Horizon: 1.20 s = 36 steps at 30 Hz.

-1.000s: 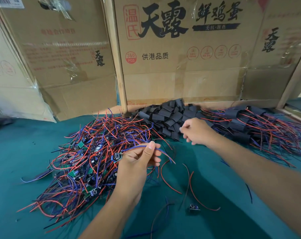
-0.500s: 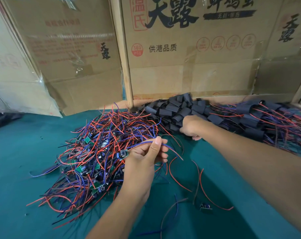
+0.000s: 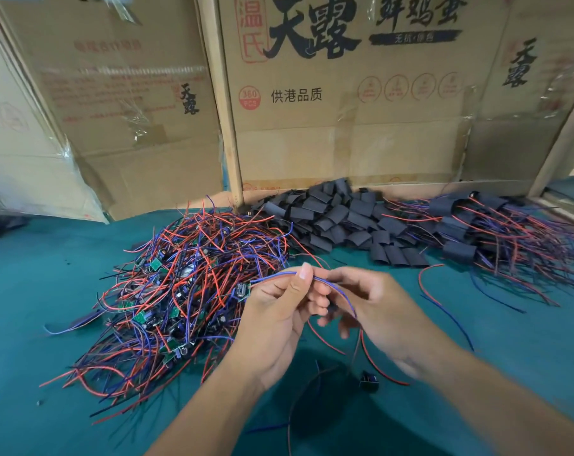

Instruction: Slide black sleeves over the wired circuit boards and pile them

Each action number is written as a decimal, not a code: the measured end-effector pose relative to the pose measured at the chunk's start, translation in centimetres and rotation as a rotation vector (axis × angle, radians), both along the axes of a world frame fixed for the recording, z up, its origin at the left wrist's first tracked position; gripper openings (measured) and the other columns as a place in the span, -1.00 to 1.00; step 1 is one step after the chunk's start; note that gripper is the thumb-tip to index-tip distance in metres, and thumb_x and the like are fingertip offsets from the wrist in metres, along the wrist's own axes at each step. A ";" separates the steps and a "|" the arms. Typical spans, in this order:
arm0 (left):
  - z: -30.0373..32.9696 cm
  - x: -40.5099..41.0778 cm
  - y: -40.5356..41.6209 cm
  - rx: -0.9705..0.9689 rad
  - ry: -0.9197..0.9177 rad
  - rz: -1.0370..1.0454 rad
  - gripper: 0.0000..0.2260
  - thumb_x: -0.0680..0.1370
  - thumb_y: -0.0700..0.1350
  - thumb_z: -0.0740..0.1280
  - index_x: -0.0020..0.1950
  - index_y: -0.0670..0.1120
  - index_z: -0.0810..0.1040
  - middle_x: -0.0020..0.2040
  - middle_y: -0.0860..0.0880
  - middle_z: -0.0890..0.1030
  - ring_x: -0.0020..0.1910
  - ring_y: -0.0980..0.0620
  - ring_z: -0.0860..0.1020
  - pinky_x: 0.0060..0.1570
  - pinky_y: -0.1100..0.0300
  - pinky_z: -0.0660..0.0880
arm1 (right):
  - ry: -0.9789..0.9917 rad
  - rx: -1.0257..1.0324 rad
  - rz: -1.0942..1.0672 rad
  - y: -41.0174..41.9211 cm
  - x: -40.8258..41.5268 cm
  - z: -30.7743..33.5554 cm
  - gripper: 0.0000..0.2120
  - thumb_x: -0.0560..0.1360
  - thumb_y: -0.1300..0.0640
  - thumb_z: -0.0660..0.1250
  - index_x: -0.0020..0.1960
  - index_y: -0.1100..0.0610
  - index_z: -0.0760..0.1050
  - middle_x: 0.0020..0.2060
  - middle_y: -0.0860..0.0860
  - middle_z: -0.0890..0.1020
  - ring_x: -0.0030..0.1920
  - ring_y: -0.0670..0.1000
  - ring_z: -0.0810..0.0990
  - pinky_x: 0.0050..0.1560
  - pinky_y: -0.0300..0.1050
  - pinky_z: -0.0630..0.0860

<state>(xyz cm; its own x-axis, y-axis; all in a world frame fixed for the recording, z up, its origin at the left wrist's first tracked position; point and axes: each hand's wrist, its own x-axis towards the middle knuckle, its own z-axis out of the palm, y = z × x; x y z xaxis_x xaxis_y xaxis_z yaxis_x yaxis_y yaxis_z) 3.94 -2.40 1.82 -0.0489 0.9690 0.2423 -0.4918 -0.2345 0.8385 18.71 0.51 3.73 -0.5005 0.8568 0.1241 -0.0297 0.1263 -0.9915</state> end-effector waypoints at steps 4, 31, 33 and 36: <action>-0.1 -0.2 0.1 -0.016 0.017 0.016 -0.76 0.53 -0.02 0.37 -0.09 -0.18 0.70 -0.26 -0.10 0.59 -0.33 0.06 0.50 -0.31 0.23 0.47 | 0.259 -0.256 0.089 -0.4 0.8 -0.9 -0.77 0.46 0.17 0.40 0.09 0.17 0.66 -0.16 0.15 0.66 -0.23 0.06 0.64 -0.39 -0.26 0.47; -0.3 -0.8 1.0 -0.008 0.030 0.278 -0.79 0.53 -0.11 0.32 -0.08 -0.23 0.66 -0.25 -0.13 0.63 -0.31 0.05 0.56 -0.23 0.28 0.53 | -0.192 0.581 -0.253 0.2 2.3 -2.6 -0.77 0.33 -0.04 0.49 -0.04 -0.05 0.58 -0.29 -0.10 0.63 -0.34 -0.05 0.58 -0.21 -0.09 0.57; -0.4 -0.8 1.0 -0.006 0.043 0.283 -0.78 0.53 -0.10 0.32 -0.06 -0.25 0.65 -0.24 -0.13 0.63 -0.30 0.04 0.55 -0.22 0.27 0.53 | -0.153 0.530 -0.238 0.2 2.3 -2.5 -0.76 0.32 -0.08 0.47 -0.04 -0.06 0.59 -0.27 -0.08 0.65 -0.34 -0.04 0.58 -0.22 -0.08 0.57; -0.4 -0.7 1.0 -0.003 0.058 0.282 -0.78 0.52 -0.10 0.32 -0.08 -0.23 0.65 -0.24 -0.13 0.63 -0.30 0.04 0.56 -0.21 0.27 0.53 | -0.119 0.476 -0.211 0.2 2.3 -2.4 -0.76 0.31 -0.09 0.46 -0.05 -0.07 0.60 -0.25 -0.08 0.66 -0.33 -0.08 0.56 -0.22 -0.09 0.57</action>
<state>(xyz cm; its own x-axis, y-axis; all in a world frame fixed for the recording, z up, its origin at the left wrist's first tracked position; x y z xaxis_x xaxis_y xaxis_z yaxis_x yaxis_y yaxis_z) 3.22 -1.37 1.38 -0.3026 0.9198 0.2499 -0.3584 -0.3528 0.8643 21.01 0.74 1.30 -0.3575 0.8030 0.4768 0.1542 0.5544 -0.8179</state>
